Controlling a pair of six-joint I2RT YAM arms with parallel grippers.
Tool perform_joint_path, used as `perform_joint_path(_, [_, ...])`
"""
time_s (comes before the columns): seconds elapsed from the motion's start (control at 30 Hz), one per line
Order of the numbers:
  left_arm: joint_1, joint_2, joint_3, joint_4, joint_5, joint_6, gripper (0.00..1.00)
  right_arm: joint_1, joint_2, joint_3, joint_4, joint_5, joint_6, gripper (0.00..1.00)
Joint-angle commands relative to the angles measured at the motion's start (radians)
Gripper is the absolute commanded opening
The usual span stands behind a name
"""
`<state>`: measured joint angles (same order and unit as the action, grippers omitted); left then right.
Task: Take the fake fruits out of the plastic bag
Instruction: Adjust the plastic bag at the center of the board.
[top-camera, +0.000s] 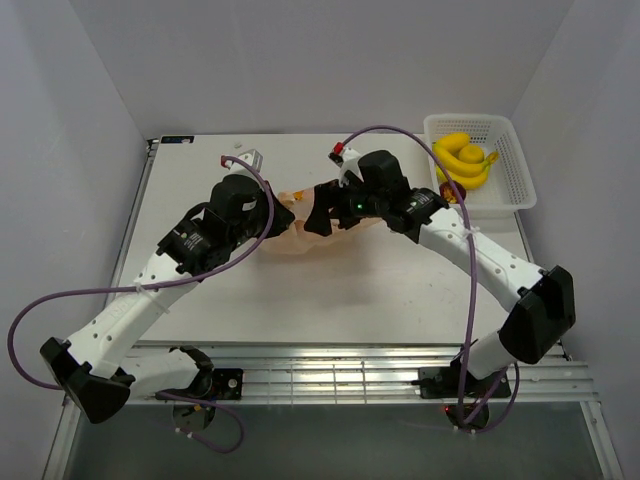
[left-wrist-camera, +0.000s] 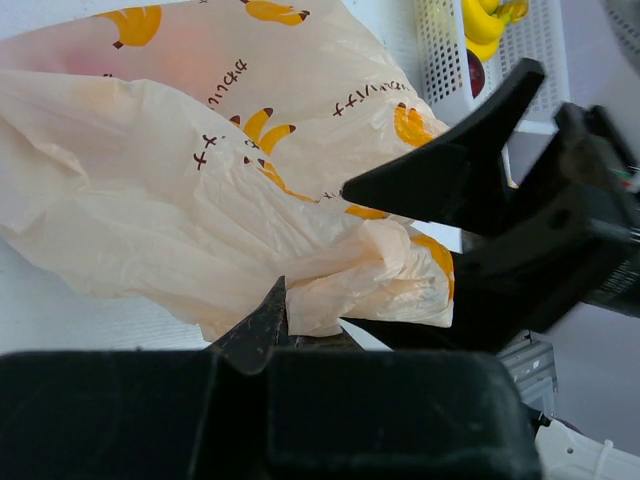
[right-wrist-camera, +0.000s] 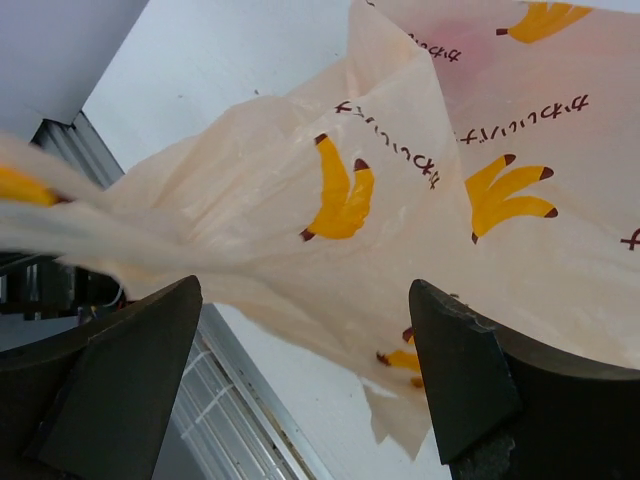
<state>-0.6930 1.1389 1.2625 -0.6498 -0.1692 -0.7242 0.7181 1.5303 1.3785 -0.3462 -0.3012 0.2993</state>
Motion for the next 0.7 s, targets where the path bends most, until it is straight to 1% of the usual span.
perform_joint_path(0.0, [-0.005, -0.007, -0.006, 0.021, -0.013, -0.017, 0.00, 0.007, -0.123, 0.039, -0.016, 0.037, -0.012, 0.90])
perform_joint_path(0.17, [-0.005, -0.004, 0.003, 0.019, -0.023, -0.017, 0.00, 0.015, -0.222, -0.047, 0.015, -0.096, 0.021, 0.90])
perform_joint_path(0.3, [-0.005, 0.001, 0.006, 0.019, -0.021, -0.018, 0.00, 0.040, -0.225, -0.082, 0.044, -0.186, 0.035, 0.90])
perform_joint_path(0.4, [-0.005, 0.004, 0.008, 0.019, -0.012, -0.024, 0.00, 0.052, -0.214, -0.101, 0.070, -0.220, 0.038, 0.90])
perform_joint_path(0.57, [-0.005, -0.004, 0.005, 0.021, 0.000, -0.030, 0.00, 0.053, -0.141, -0.088, 0.107, -0.234, 0.044, 0.90])
perform_joint_path(0.67, [-0.005, -0.014, -0.003, 0.019, 0.007, -0.035, 0.00, 0.053, -0.084, -0.056, 0.116, -0.150, 0.032, 0.90])
